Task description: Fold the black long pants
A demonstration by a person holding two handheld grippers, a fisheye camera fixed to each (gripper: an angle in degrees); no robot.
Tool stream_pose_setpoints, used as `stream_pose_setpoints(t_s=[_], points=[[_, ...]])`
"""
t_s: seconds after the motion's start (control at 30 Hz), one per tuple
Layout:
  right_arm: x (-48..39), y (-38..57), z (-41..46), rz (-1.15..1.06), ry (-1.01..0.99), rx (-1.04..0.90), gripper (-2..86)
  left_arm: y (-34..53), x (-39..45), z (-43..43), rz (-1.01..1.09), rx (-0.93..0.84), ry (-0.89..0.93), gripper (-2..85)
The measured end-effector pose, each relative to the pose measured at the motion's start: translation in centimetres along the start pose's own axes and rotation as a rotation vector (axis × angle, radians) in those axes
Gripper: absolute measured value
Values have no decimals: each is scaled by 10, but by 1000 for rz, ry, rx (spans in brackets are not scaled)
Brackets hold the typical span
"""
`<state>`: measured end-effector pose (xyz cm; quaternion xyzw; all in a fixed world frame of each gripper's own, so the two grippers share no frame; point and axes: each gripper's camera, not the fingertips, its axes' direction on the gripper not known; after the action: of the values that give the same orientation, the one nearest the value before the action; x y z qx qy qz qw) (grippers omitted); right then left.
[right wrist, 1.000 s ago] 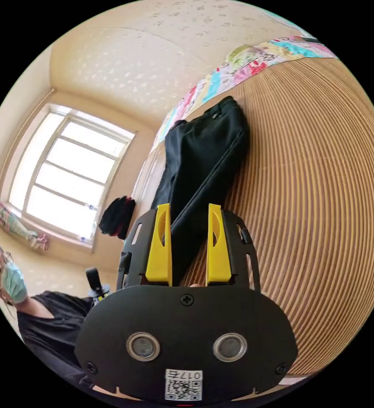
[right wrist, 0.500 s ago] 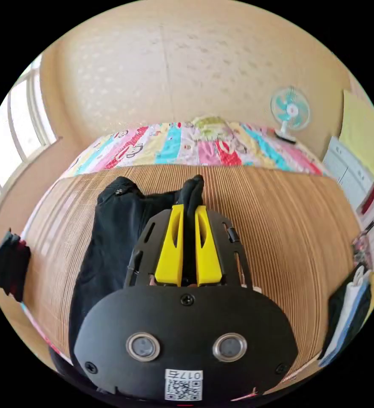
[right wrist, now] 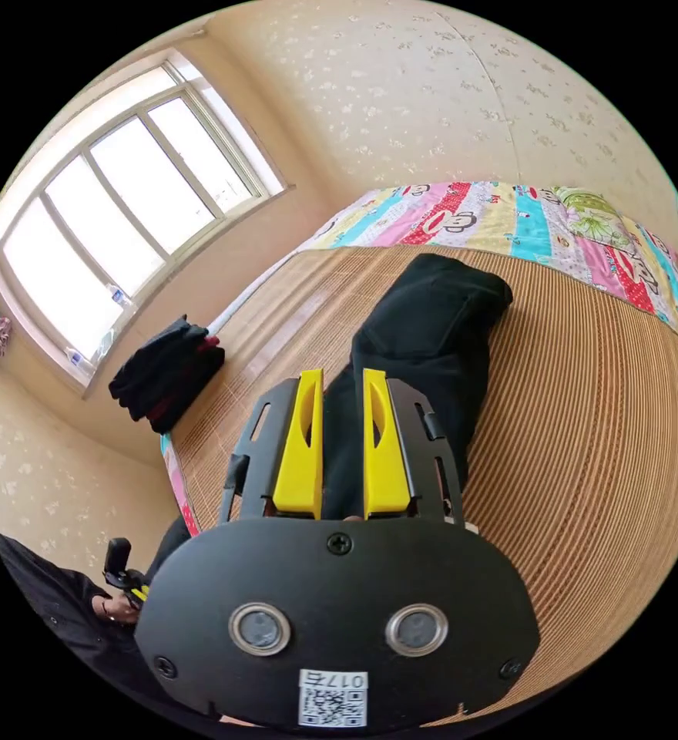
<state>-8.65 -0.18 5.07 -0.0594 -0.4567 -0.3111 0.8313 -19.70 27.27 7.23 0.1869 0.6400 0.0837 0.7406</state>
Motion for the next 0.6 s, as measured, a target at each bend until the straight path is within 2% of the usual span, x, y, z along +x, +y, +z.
stream_pose_setpoints(t_s=[0.1, 0.27, 0.43, 0.6], points=[[-10, 88, -12, 8, 51, -61, 79, -1, 12, 9, 45, -19, -58, 96], [-41, 232, -39, 33, -44, -31, 90, -1, 26, 12, 96, 29, -96, 106], [-52, 303, -35, 148, -242, 21, 96, -10, 41, 20, 141, 71, -167, 108], [-56, 335, -1, 321, -248, -40, 75, -16, 48, 12, 136, 199, -155, 81]])
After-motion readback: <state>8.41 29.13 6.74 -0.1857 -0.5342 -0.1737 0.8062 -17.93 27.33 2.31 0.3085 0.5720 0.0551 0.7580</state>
